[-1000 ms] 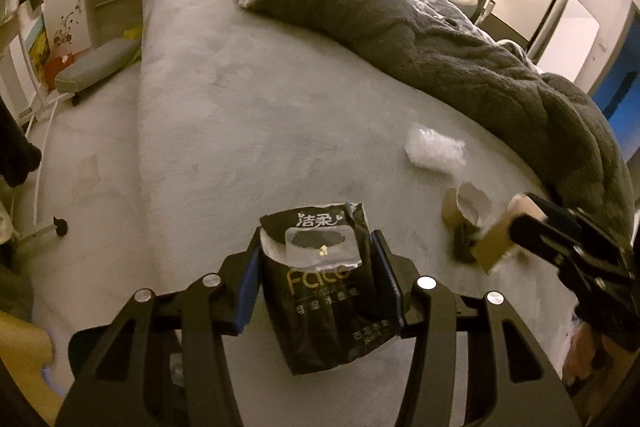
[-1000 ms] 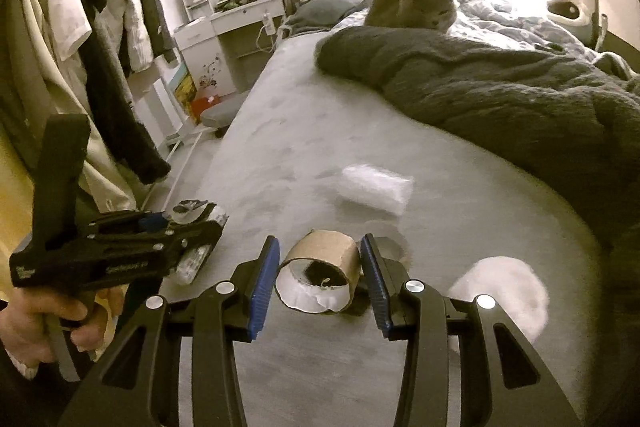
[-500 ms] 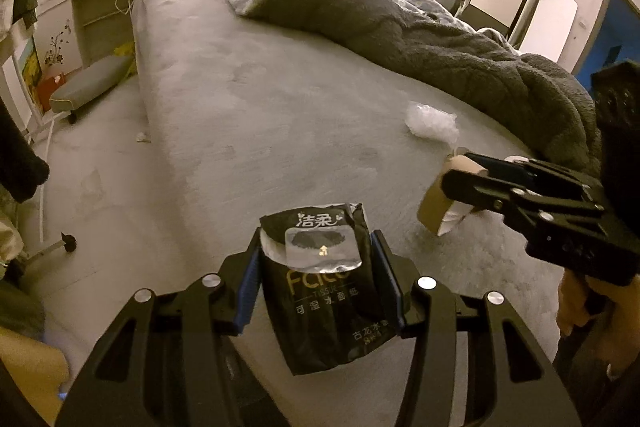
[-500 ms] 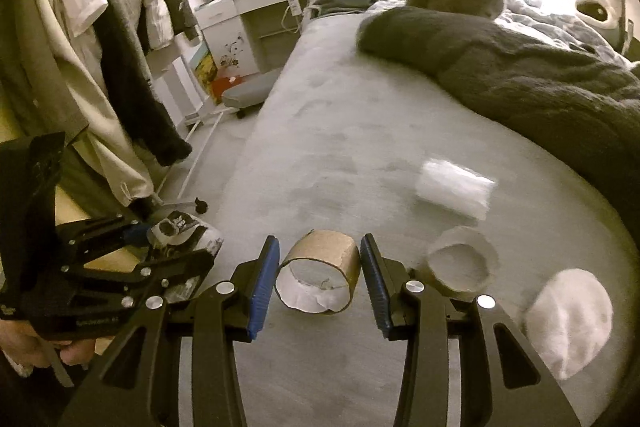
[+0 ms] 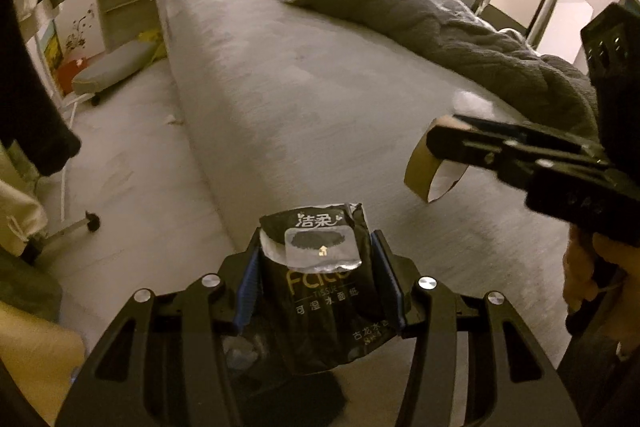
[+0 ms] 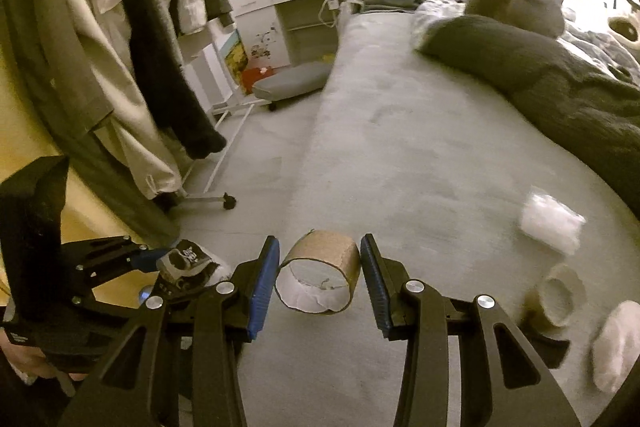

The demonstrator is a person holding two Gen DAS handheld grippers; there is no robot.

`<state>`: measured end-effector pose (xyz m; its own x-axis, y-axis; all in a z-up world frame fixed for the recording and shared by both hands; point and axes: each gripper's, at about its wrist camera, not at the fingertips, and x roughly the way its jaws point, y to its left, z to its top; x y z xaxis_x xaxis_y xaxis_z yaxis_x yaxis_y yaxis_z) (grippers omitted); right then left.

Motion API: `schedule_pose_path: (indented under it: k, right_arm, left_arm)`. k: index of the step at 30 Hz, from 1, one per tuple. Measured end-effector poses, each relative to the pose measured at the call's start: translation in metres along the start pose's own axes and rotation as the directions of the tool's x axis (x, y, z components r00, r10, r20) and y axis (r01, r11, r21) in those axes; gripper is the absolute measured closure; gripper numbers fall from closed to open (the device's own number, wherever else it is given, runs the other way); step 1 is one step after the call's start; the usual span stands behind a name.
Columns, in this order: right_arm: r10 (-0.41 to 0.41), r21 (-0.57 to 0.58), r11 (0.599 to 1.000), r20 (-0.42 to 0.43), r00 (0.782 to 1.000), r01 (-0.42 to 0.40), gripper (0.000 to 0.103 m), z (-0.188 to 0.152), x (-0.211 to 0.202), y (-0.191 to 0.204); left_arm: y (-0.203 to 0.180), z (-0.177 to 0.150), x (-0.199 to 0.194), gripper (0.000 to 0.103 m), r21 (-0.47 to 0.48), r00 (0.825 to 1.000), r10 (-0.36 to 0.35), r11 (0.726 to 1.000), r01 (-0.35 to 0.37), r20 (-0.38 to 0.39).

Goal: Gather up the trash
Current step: 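Carry the tissue pack with the left gripper while the right carries the tube to the bin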

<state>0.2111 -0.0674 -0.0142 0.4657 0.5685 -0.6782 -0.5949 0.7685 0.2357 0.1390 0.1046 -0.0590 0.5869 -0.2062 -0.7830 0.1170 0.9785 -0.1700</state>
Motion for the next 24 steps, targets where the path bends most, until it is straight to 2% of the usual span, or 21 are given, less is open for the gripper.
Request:
schedule_pose_path:
  k: [10,15,18,24]
  right_arm:
    - [0.052,-0.042,0.998,-0.034,0.998,-0.053,0.06,0.008,0.027,0.041]
    - [0.075,-0.064,0.995,-0.053,0.996,-0.078,0.06,0.01,0.04,0.06]
    - [0.09,-0.075,0.993,-0.071,0.993,-0.095,0.06,0.009,0.049,0.071]
    - [0.119,-0.105,0.986,-0.102,0.988,-0.129,0.06,0.009,0.065,0.098]
  left_arm:
    - [0.055,-0.025,0.002,0.048,-0.09,0.992,0.075,0.992,-0.083,-0.097]
    - [0.08,-0.039,0.005,0.048,-0.147,0.984,0.072,0.984,-0.097,-0.162]
    - [0.093,-0.05,0.011,0.048,-0.177,0.973,0.057,0.979,-0.098,-0.223]
    - [0.111,-0.07,0.018,0.047,-0.194,0.956,0.046,0.975,-0.105,-0.289]
